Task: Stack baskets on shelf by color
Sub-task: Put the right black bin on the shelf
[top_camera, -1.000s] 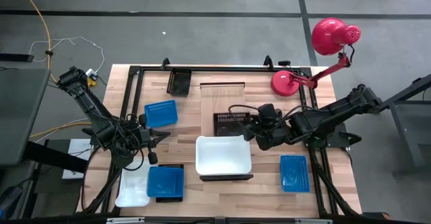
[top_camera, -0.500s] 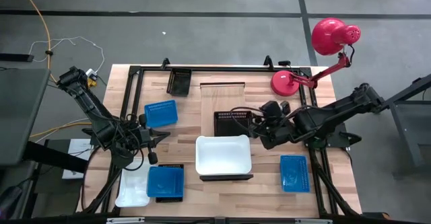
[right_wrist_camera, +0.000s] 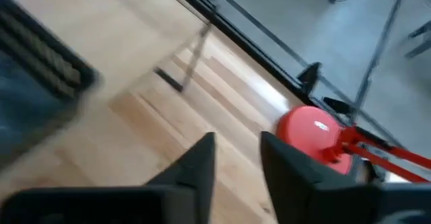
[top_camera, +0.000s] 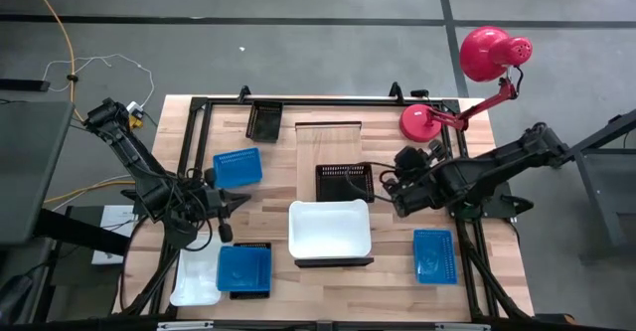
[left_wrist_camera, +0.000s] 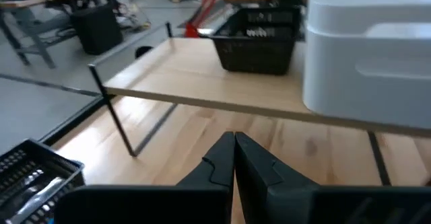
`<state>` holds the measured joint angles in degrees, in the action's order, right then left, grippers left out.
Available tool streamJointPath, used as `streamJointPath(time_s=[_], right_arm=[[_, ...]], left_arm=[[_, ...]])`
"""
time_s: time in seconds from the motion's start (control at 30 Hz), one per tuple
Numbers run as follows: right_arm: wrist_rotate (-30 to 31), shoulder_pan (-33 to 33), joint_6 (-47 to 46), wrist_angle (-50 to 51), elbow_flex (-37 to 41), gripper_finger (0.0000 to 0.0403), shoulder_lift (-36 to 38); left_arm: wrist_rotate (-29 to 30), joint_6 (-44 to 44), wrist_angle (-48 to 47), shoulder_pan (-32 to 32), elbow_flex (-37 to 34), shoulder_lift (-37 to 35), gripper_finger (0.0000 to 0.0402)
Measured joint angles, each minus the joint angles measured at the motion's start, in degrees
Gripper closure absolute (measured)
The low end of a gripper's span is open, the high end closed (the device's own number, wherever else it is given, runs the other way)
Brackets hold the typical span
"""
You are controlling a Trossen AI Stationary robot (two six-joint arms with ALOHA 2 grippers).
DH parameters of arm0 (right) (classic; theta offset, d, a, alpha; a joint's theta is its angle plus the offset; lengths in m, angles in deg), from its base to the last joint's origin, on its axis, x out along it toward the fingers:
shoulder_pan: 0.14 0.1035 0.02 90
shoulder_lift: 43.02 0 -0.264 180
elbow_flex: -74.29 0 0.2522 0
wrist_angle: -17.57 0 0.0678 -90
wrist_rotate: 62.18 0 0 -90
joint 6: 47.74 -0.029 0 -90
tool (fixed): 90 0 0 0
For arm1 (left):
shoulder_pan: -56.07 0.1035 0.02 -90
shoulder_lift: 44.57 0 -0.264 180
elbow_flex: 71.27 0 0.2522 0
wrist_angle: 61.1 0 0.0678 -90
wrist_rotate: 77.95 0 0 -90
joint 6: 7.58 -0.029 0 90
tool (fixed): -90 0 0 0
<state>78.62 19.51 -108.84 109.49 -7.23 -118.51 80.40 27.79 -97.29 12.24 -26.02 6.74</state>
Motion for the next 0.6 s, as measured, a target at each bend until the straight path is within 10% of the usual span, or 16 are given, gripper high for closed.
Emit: streamJointPath(time_s=[0.13, 0.6], right_arm=[[-0.2, -2.0, 3.9, -7.6, 8.7, 0.0389, 5.3], [-15.6, 2.2, 30.6, -57.6, 37.8, 0.0402, 31.2]], left_arm=[[2.1, 0.3, 0.8, 0.0, 0.0, 0.0, 0.0401], [2.6, 0.5, 2.6, 0.0, 0.0, 0.0, 0.0401]])
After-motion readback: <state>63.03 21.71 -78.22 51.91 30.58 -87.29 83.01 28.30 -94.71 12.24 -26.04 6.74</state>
